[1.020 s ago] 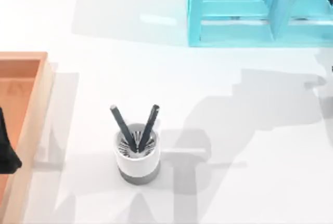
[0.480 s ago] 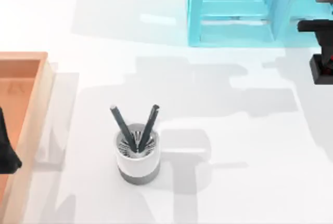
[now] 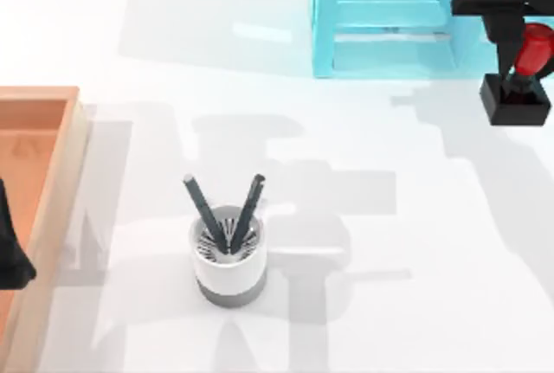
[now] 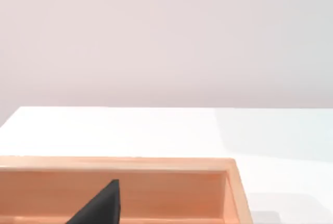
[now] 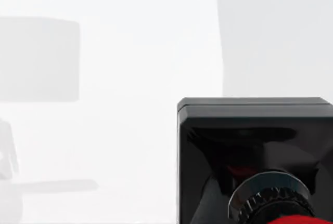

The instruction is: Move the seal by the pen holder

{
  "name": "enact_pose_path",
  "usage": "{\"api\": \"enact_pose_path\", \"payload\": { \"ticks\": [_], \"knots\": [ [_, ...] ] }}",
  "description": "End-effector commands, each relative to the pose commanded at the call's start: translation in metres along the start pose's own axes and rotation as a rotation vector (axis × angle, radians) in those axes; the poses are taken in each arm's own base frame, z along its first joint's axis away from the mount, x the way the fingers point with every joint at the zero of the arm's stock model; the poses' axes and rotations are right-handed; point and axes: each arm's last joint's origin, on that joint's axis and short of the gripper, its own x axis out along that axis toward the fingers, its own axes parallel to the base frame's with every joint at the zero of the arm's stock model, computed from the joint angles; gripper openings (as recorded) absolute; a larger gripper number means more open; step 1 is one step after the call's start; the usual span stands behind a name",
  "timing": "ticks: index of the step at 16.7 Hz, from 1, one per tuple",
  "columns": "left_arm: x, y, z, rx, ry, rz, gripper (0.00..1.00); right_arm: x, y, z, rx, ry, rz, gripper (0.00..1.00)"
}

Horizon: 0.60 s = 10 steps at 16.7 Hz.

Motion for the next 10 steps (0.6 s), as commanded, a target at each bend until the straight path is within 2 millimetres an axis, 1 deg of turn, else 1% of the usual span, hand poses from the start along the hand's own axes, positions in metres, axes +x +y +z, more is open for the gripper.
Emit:
{"api": "enact_pose_path", "payload": {
  "ticks": [3,5,6,8,10],
  "knots": [
    [0.0,0.0,0.0,0.0,0.0,0.0,1.0,0.0,-0.001,0.0,0.005,0.0,0.002,0.0],
    [0.0,0.0,0.0,0.0,0.0,0.0,1.0,0.0,0.013,-0.005,0.005,-0.008,-0.003,0.0],
    [0.0,0.0,0.0,0.0,0.0,0.0,1.0,-0.001,0.025,-0.011,0.005,-0.015,-0.007,0.0],
    [0.0,0.0,0.0,0.0,0.0,0.0,1.0,-0.002,0.058,-0.028,0.003,-0.033,-0.016,0.0],
    [0.0,0.0,0.0,0.0,0.0,0.0,1.0,-0.002,0.098,-0.055,-0.001,-0.051,-0.024,0.0]
  ]
}}
